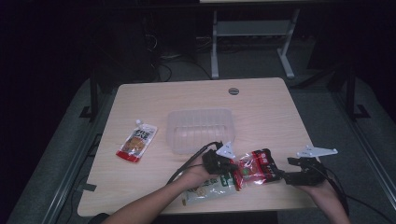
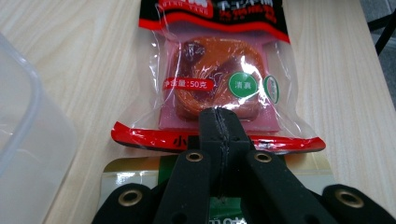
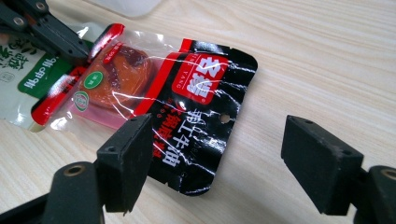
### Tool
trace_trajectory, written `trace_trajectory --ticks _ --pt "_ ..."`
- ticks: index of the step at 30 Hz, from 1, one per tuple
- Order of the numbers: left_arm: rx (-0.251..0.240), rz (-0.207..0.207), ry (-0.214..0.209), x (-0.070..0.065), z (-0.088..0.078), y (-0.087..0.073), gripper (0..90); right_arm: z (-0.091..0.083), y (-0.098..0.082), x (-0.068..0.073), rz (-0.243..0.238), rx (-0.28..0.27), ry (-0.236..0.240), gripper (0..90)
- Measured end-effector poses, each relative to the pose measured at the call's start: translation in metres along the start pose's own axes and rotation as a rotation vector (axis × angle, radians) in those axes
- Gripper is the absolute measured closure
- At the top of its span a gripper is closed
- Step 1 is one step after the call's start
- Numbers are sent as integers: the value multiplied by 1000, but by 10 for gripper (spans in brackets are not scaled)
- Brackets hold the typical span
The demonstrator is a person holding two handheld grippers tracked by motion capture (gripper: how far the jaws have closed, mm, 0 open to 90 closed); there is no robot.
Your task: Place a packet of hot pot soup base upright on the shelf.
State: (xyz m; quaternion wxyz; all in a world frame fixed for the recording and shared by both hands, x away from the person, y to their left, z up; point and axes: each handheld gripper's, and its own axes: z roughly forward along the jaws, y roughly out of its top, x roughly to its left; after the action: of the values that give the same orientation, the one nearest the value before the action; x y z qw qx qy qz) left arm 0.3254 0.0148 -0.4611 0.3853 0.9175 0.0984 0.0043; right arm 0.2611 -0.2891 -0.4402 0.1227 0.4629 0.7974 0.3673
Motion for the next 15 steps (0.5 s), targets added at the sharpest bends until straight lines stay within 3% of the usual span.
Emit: trace_trajectory --ticks 9,15 --pt "27 4 -3 0 4 -3 896 -4 3 1 25 -40 32 222" --pt "27 -18 -14 1 5 -4 897 0 9 0 30 -56 52 213"
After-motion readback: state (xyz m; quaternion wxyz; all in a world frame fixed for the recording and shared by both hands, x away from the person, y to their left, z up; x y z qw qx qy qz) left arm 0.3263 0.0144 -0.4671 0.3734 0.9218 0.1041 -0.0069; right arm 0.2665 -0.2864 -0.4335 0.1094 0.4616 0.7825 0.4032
